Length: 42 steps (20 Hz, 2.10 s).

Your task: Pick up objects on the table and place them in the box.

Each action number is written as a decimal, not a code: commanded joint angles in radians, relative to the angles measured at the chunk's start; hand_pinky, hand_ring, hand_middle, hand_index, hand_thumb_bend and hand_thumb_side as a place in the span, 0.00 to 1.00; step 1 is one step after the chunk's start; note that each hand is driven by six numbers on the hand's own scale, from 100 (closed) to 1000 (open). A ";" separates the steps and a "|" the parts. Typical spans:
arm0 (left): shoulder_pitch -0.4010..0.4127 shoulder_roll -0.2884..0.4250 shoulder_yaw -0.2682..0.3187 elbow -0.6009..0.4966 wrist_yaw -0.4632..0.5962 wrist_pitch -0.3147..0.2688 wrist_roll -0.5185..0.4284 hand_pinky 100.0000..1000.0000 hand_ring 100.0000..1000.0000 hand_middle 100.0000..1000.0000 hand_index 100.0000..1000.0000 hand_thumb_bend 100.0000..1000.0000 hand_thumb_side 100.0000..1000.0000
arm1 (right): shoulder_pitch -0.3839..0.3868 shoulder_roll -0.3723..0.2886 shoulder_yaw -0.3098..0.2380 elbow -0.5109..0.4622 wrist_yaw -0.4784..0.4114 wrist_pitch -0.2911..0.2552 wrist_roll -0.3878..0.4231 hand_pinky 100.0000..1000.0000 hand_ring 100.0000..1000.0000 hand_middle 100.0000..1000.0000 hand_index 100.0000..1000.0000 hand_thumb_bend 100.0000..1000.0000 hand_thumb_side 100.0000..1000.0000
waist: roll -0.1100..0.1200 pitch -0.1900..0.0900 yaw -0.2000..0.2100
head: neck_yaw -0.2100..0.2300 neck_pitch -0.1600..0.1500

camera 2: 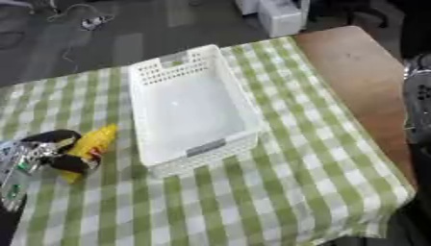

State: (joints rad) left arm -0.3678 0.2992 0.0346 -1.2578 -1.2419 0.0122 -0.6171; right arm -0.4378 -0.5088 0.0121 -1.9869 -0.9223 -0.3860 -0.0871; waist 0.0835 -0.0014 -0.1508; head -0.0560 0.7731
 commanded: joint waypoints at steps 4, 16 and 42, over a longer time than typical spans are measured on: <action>0.029 -0.012 -0.004 0.154 0.232 -0.053 0.307 0.00 0.00 0.00 0.18 0.00 0.53 | -0.014 -0.011 -0.010 -0.013 0.005 -0.002 -0.004 0.00 0.41 0.59 0.64 0.25 0.56 | -0.007 0.000 0.001 | 0.002 -0.003; 0.029 -0.005 -0.017 0.132 0.512 -0.143 0.555 0.00 0.00 0.00 0.18 0.00 0.52 | -0.012 -0.013 -0.009 -0.013 0.008 -0.002 -0.001 0.00 0.41 0.59 0.63 0.25 0.56 | -0.007 0.000 0.003 | -0.003 -0.003; -0.142 0.152 -0.143 -0.244 0.775 -0.253 0.572 0.00 0.00 0.00 0.11 0.00 0.53 | -0.024 -0.001 0.001 -0.013 -0.001 0.008 0.003 0.00 0.41 0.58 0.63 0.25 0.56 | -0.006 -0.008 -0.030 | 0.029 -0.022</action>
State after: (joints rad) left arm -0.4867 0.4145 -0.0942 -1.5011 -0.4809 -0.2126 -0.0451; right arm -0.4457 -0.5004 0.0155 -1.9869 -0.9188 -0.3820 -0.0841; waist 0.0823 0.0036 -0.1832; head -0.0403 0.7638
